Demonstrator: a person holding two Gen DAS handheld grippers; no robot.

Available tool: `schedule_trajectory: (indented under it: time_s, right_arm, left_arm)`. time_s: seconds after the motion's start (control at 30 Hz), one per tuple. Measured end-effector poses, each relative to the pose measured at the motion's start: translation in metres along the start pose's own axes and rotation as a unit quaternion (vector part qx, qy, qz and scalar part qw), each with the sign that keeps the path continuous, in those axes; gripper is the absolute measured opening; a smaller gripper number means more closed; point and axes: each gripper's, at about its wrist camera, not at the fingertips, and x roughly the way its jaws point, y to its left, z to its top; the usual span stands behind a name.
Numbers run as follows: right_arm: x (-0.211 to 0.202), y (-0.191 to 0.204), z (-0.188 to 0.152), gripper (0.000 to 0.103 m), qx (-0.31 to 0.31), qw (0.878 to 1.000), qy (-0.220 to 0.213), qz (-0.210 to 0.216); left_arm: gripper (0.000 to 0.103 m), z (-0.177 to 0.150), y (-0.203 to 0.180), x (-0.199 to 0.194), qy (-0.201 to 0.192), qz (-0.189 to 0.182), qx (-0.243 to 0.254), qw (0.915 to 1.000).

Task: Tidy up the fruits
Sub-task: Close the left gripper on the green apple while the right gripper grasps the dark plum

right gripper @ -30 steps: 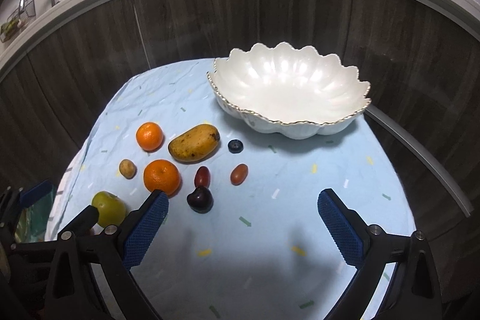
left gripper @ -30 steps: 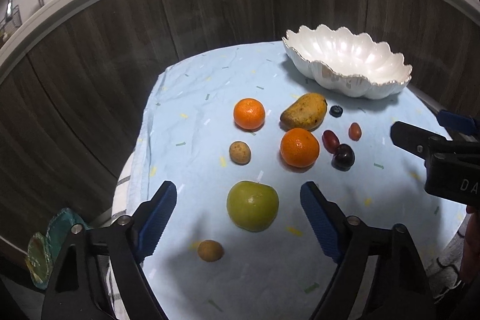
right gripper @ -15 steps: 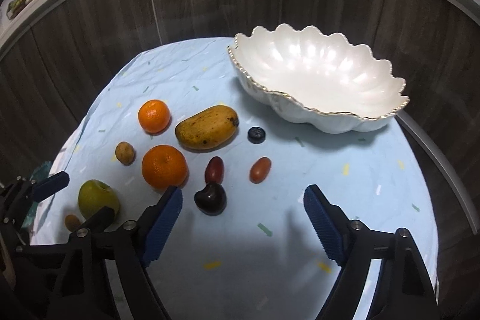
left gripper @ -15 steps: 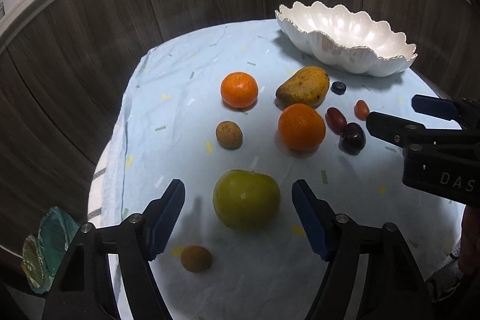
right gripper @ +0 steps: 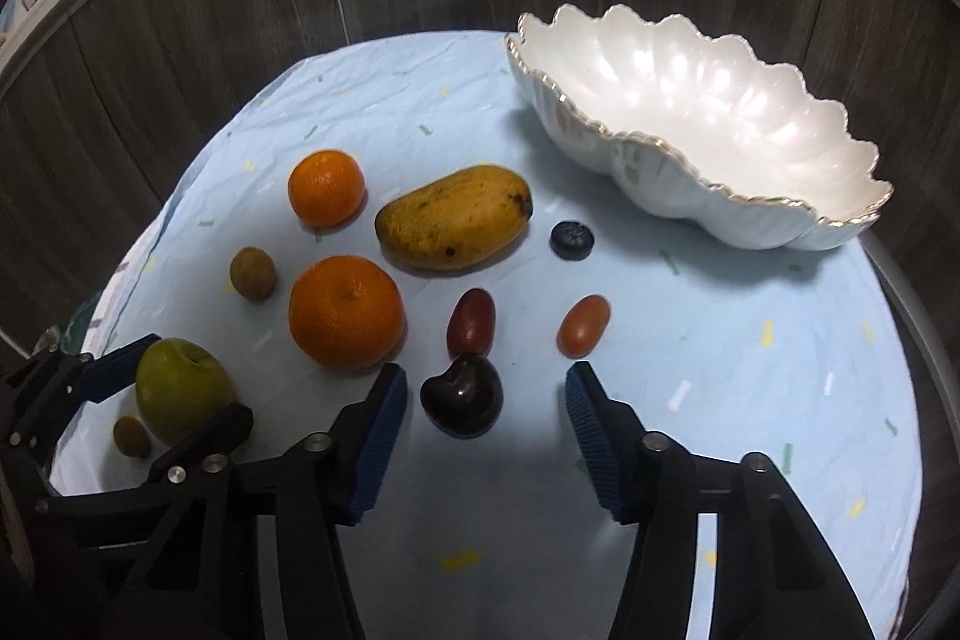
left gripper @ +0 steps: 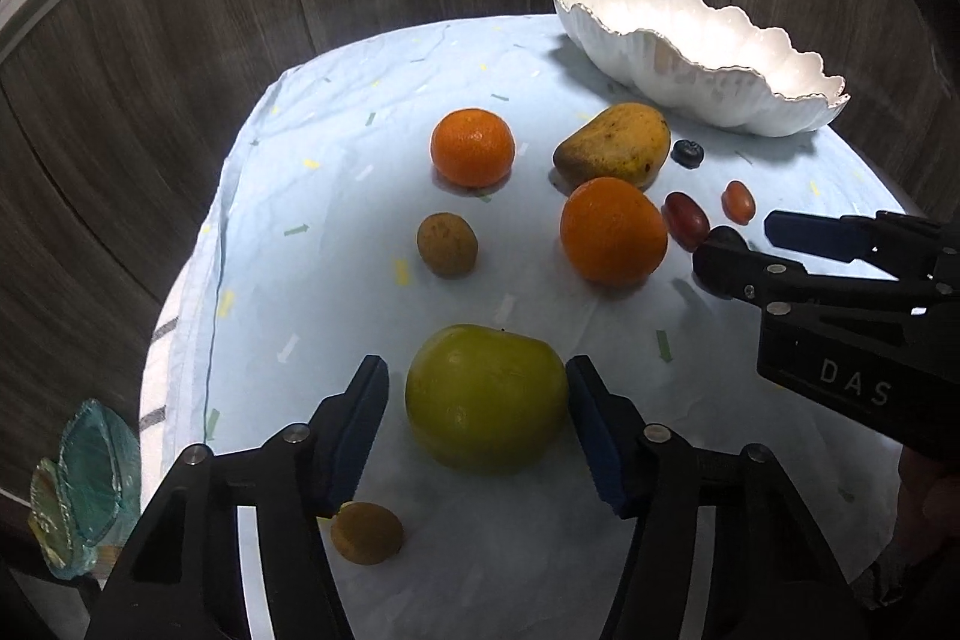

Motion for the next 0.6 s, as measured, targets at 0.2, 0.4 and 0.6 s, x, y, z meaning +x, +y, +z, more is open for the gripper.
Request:
schedule_trajectory:
  time_s: [0.2, 0.4, 0.6]
  right_arm:
    - [0.0081, 0.0034, -0.0034, 0.046, -0.004, 1.0, 0.008, 0.006]
    - [0.0103, 0.0056, -0.006, 0.03, -0.017, 1.0, 0.006, 0.004]
    - [0.007, 0.0069, -0.0065, 0.03, -0.019, 1.0, 0.003, 0.001]
  left_arm:
    - [0.048, -0.001, -0.0006, 0.0029, 0.005, -0.006, -0.001, 1.0]
    - [0.048, -0.0018, -0.0004, 0.0021, 0.002, -0.006, -0.001, 1.0]
    - [0.048, -0.0017, 0.0, 0.0007, 0.002, -0.006, -0.005, 1.0]
